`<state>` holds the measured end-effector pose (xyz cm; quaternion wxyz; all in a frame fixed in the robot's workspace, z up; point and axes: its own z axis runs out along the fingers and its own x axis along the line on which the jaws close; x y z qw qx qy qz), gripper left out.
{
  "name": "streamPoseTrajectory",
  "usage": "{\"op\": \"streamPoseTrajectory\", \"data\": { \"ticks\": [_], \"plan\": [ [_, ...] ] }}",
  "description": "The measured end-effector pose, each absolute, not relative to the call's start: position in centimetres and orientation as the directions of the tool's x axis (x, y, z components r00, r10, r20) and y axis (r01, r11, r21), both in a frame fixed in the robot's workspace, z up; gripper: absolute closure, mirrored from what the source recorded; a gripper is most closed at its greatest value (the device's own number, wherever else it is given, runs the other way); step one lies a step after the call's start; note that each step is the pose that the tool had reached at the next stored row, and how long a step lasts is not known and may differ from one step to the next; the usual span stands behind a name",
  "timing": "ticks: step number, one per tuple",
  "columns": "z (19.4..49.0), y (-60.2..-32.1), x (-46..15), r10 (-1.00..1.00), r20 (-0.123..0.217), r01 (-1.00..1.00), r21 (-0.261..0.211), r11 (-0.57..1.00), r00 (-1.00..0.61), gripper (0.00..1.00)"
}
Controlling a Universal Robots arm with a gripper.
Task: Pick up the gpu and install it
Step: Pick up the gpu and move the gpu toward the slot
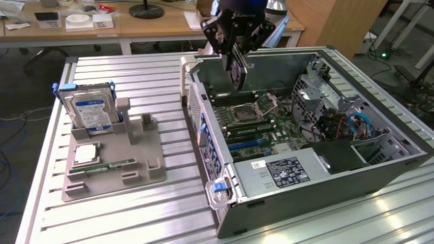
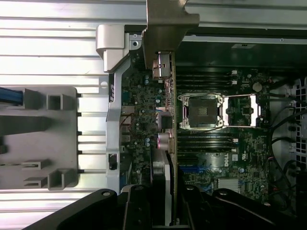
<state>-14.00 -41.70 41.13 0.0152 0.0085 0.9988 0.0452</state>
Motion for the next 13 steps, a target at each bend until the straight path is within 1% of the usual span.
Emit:
{"op": "streamPoseTrajectory", "data": {
  "ticks": [13],
  "plan": [
    [41.13,-41.69,-12.99,0.018,-0.030,0.016,0.091,0.996,-0.999,0.72]
  ]
}}
